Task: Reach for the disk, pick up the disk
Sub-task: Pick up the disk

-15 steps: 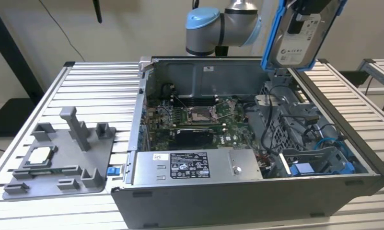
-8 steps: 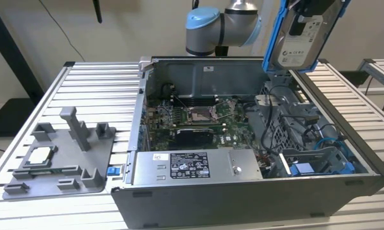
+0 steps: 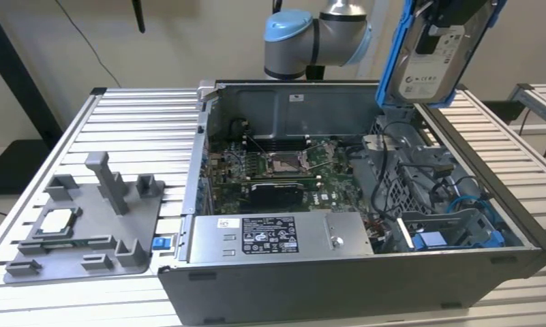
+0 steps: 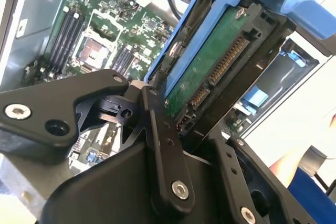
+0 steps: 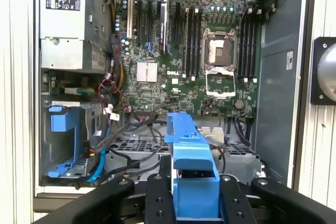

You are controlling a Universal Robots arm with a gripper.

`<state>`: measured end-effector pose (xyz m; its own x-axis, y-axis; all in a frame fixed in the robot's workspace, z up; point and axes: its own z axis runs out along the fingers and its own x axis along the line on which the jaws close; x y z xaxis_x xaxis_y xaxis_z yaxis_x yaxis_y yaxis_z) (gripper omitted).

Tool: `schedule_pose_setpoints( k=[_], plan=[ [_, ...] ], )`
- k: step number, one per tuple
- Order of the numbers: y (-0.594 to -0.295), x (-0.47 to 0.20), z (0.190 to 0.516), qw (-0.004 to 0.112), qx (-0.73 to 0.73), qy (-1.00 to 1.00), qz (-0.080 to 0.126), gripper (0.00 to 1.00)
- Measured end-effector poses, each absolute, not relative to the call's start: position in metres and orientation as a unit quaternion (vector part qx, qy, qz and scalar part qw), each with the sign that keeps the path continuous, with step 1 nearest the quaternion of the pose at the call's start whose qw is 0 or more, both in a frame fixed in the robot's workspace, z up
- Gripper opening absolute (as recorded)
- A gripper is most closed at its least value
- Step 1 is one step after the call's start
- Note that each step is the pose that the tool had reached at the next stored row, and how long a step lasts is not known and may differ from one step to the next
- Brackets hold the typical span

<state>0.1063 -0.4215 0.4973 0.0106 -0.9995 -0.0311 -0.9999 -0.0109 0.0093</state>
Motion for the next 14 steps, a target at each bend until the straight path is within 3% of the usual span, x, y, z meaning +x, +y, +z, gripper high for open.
schedule_pose_setpoints(
  k=[14],
  plan=[
    [-0.439, 0.107, 0.497, 0.008, -0.711, 0.703, 0.014, 0.00]
  ],
)
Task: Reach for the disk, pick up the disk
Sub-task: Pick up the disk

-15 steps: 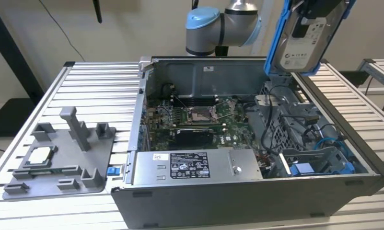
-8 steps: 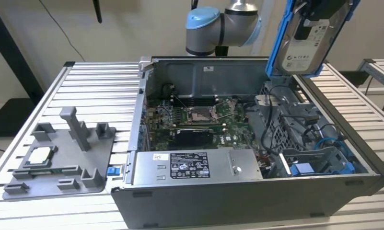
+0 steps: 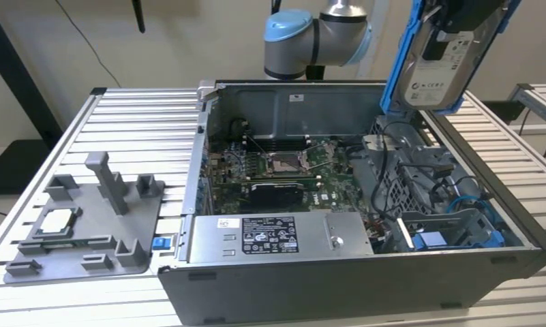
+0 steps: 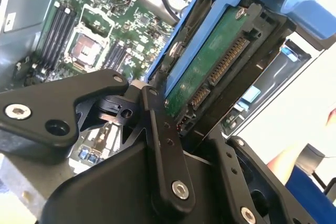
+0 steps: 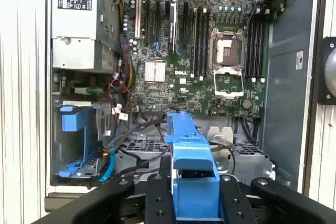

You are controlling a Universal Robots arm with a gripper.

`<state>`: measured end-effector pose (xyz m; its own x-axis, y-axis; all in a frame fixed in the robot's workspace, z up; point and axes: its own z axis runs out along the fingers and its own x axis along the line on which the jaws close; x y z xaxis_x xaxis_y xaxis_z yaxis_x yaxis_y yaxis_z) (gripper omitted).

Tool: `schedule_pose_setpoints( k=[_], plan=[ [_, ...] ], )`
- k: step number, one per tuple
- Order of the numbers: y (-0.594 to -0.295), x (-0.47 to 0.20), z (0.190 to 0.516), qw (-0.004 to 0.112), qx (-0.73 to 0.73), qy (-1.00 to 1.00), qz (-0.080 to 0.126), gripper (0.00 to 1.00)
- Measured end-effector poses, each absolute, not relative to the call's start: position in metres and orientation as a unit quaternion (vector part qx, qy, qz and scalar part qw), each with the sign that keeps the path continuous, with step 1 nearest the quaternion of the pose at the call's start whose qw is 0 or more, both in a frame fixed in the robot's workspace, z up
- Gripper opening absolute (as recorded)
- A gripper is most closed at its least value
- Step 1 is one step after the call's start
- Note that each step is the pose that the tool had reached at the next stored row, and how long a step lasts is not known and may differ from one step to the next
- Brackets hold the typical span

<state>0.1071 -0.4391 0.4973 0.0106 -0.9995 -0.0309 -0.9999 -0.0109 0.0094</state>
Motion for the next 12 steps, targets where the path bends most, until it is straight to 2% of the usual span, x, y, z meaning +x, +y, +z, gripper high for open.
schedule_pose_setpoints(
  k=[12],
  plan=[
    [-0.457, 0.107, 0.497, 0.008, -0.711, 0.703, 0.015, 0.00]
  ],
)
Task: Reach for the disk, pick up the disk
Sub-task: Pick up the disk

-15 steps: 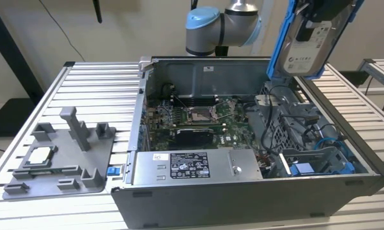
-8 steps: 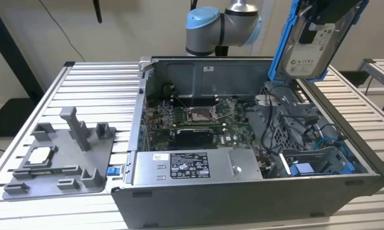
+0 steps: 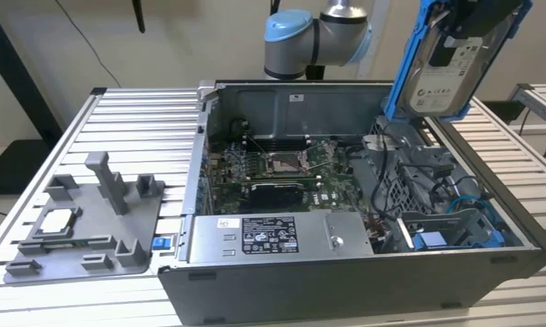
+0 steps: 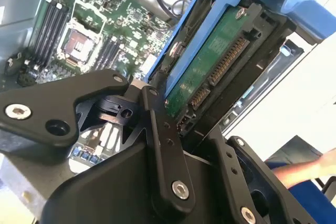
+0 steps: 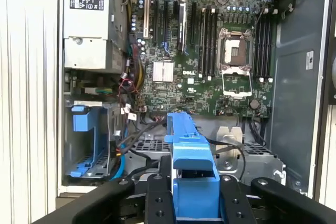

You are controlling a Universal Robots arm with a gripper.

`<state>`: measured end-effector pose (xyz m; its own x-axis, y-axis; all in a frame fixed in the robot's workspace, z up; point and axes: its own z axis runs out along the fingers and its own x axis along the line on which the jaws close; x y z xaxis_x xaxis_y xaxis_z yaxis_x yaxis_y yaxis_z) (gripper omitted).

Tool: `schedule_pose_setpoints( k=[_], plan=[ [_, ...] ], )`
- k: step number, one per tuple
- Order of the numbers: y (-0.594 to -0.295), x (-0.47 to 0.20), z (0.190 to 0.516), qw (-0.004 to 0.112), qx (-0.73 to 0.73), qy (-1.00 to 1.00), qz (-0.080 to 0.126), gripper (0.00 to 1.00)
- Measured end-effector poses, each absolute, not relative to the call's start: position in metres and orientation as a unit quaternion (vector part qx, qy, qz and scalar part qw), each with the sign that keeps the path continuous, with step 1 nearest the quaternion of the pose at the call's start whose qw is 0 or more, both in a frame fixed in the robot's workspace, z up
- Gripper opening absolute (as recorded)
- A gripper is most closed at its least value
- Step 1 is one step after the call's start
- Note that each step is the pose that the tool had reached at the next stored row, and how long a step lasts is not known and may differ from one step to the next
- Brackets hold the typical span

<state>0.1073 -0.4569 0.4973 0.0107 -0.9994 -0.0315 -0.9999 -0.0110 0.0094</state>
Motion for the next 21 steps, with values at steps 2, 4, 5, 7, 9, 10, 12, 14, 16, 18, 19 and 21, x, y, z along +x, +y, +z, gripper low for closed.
schedule_pose_setpoints(
  k=[2, 4, 5, 7, 9, 10, 12, 14, 16, 18, 19, 21],
  plan=[
    [-0.460, 0.107, 0.497, 0.008, -0.711, 0.703, 0.015, 0.00],
    [-0.464, 0.107, 0.497, 0.008, -0.711, 0.703, 0.015, 0.00],
    [-0.465, 0.107, 0.497, 0.008, -0.711, 0.703, 0.015, 0.00],
    [-0.469, 0.107, 0.497, 0.008, -0.711, 0.703, 0.015, 0.00],
    [-0.472, 0.107, 0.497, 0.008, -0.711, 0.703, 0.015, 0.00],
    [-0.474, 0.107, 0.497, 0.008, -0.711, 0.703, 0.015, 0.00],
    [-0.478, 0.107, 0.497, 0.008, -0.711, 0.703, 0.015, 0.00],
    [-0.482, 0.107, 0.497, 0.008, -0.711, 0.703, 0.015, 0.00],
    [-0.486, 0.107, 0.497, 0.008, -0.711, 0.703, 0.015, 0.00],
    [-0.490, 0.107, 0.497, 0.008, -0.711, 0.703, 0.015, 0.00],
    [-0.493, 0.107, 0.497, 0.008, -0.711, 0.703, 0.015, 0.00],
    [-0.502, 0.107, 0.497, 0.008, -0.711, 0.703, 0.015, 0.00]
  ],
)
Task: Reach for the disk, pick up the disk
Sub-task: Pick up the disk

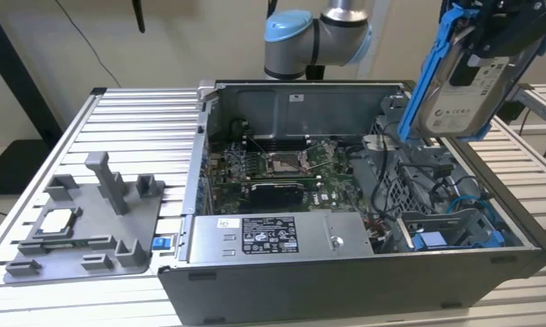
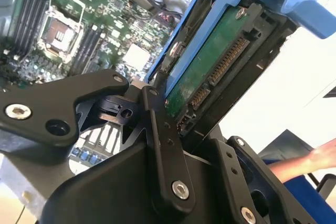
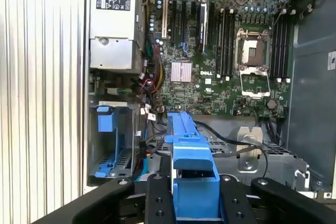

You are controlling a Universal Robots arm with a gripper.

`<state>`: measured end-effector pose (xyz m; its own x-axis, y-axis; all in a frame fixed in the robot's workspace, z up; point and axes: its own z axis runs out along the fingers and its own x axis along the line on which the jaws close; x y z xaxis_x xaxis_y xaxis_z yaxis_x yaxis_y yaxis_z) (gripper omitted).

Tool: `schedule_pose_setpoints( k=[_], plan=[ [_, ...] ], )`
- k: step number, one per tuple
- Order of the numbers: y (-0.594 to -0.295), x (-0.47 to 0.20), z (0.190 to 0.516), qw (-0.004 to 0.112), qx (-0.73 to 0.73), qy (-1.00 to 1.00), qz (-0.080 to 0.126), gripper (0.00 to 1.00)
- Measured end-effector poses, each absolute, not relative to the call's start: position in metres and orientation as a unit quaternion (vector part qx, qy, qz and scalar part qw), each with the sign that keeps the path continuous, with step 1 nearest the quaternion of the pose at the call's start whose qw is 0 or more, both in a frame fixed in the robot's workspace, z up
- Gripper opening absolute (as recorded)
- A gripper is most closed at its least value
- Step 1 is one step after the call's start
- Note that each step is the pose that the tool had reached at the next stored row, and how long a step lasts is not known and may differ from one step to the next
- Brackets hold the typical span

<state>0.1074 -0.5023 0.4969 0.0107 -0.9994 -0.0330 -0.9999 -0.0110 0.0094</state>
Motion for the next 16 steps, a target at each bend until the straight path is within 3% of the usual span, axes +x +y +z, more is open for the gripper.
schedule_pose_setpoints(
  k=[16],
  plan=[
    [-0.571, 0.107, 0.495, 0.009, -0.711, 0.703, 0.016, 0.00]
  ],
)
